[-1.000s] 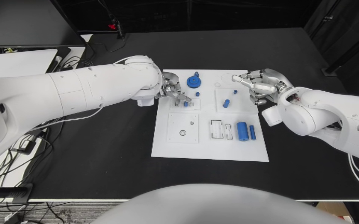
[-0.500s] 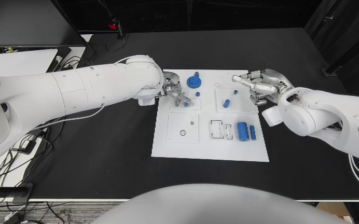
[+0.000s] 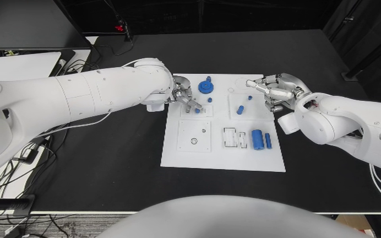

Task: Assemble the parts on the task board

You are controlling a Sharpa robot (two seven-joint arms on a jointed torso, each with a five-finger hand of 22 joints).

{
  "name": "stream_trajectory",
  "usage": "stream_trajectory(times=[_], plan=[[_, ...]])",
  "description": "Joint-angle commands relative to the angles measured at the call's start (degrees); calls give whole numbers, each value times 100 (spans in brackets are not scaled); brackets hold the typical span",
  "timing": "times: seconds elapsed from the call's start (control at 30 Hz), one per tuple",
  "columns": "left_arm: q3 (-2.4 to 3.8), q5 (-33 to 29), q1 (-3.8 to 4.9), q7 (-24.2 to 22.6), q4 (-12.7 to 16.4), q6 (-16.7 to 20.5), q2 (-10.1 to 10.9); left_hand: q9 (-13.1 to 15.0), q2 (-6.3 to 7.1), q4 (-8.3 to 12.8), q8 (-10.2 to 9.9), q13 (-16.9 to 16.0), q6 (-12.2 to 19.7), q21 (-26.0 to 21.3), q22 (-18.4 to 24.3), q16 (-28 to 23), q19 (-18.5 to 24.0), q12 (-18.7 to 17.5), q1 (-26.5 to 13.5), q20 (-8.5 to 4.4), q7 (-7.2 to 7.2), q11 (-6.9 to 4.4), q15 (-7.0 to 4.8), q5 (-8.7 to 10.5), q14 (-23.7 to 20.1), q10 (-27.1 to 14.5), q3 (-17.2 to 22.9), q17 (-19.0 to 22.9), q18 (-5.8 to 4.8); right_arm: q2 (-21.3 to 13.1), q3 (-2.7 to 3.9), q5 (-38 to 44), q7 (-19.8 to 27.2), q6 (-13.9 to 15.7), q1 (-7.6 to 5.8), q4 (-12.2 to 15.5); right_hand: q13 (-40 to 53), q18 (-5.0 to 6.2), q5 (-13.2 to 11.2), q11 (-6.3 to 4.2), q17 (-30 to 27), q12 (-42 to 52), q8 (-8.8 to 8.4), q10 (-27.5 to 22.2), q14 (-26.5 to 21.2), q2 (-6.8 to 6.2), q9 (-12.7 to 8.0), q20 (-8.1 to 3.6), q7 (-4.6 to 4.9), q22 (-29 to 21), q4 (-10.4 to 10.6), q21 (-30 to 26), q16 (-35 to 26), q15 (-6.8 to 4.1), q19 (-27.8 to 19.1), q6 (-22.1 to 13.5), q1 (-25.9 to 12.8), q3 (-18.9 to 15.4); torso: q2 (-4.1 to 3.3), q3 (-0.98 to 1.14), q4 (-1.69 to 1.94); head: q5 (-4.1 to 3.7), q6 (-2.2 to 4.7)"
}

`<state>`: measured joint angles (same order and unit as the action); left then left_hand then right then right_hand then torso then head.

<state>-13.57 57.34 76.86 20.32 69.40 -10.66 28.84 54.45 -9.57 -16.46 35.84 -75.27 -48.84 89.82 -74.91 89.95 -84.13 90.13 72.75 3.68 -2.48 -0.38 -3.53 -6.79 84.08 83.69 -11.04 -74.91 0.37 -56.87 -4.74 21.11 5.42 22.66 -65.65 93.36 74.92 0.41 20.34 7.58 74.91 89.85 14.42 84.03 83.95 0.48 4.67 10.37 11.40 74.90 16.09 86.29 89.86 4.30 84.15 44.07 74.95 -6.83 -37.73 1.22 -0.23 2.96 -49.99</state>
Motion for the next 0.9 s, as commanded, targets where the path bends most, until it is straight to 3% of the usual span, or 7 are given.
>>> stream_trajectory(times=[0.03, 0.9], plan=[[3, 5, 9, 48, -13, -89, -6, -11, -451, -8, -39, -1473, 6, 18, -1509, 5, -587, -13, 538, -42, 52, -86, -53, -39, 592, 631, 36, -1509, -37, 6, 2, 8, 20, -49, -7, 9, 1508, 95, 19, 40, 1509, 15, 31, 597, 605, 42, 7, 44, 74, 1328, 12, -36, 14, 31, 196, -49, 0, -36, 2, -1, -1, 6, -1], [3, 5, 9, 4, -192, -4, -152, -27, -469, -38, -51, -1473, -3, 18, -1509, 5, -587, -13, 469, -38, 24, -65, -47, -8, 592, 631, -48, -1509, -37, 30, 2, 8, -9, -84, -5, -12, 1508, 97, 32, 40, 1509, 15, 55, 597, 605, 55, 8, 44, 73, 1324, 6, -43, 14, 31, 189, -56, 9, -48, 2, -1, -6, 5, -1]])
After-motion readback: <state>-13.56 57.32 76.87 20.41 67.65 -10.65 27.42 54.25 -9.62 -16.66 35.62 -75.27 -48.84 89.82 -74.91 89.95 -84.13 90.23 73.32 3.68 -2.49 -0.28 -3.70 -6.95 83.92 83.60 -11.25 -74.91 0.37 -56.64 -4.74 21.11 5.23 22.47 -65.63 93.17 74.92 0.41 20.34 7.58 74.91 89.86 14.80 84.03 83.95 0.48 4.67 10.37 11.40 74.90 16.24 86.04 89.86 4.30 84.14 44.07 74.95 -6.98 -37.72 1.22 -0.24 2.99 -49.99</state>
